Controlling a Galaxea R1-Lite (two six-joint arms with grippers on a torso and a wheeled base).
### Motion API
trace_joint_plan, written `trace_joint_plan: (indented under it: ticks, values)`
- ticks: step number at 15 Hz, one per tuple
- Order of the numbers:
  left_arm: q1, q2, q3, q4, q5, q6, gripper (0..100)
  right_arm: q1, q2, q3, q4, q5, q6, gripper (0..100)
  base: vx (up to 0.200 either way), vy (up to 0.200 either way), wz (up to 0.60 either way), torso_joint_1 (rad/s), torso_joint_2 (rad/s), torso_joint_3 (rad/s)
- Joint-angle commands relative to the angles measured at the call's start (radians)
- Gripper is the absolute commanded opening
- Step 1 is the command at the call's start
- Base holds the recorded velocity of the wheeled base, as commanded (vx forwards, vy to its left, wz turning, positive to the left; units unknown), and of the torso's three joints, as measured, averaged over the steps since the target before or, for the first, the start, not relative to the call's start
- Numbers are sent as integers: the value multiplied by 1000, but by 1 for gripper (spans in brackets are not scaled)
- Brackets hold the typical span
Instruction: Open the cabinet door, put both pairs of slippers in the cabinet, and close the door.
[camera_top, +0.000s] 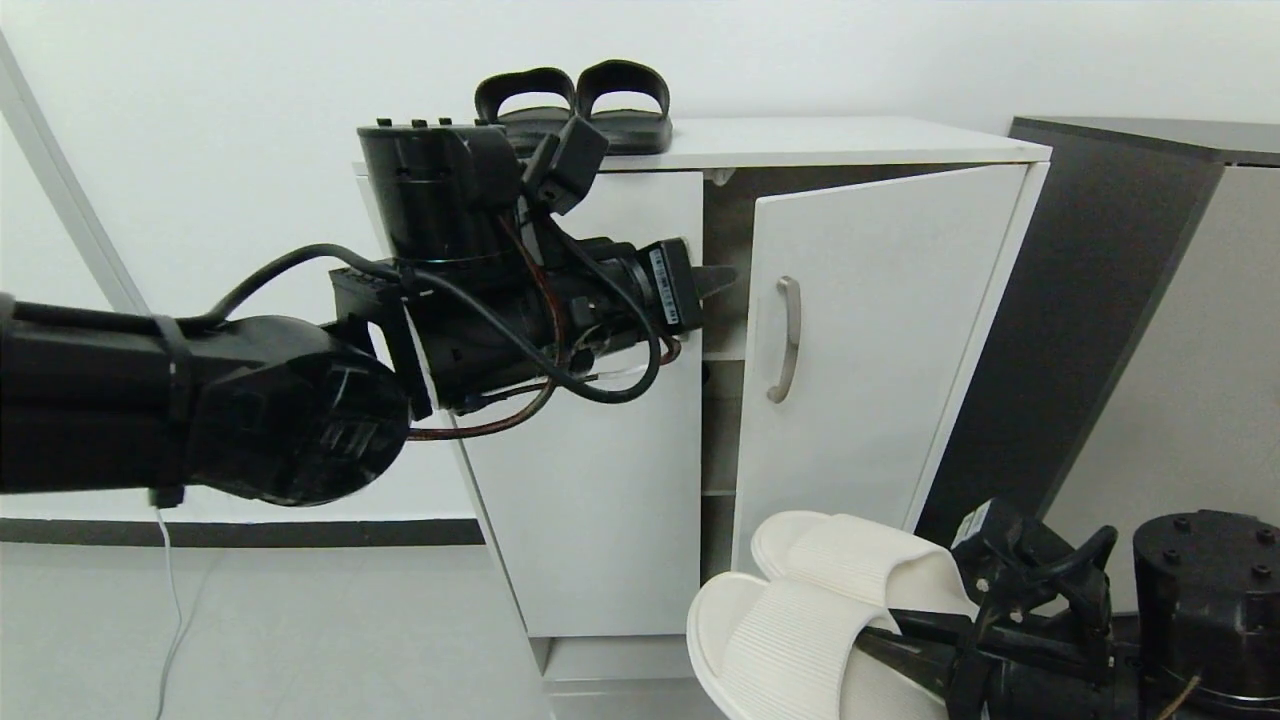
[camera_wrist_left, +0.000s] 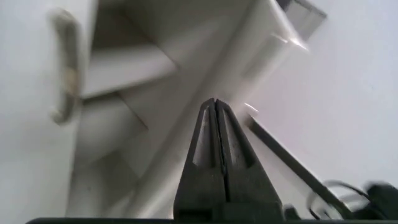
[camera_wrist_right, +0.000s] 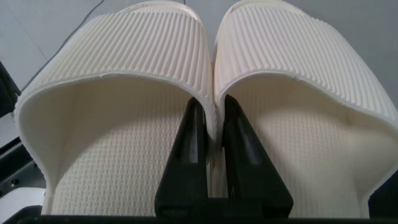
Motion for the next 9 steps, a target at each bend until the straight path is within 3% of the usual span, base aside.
trace_joint_plan:
  ticks: [1,3,6,8,9]
  values:
    - [30,105,-25,-56,-5,-3,0,2,-3,9,0,1,-4,0,0,0,0,0,0,0]
    - [31,137,-48,-62,-8,-8,0,11,-7,13,0,1,-4,0,0,0,0,0,0,0]
    - [30,224,-162,-63,-11,-63,0,31,-7,23,1,1,-4,0,0,0,0,0,0,0]
    - [30,253,-206,-56,-12,-80,0,41,-9,27,1,1,-4,0,0,0,0,0,0,0]
    - [28,261,-211,-56,-11,-82,0,45,-11,27,1,1,-4,0,-200,0,0,-2,2,2]
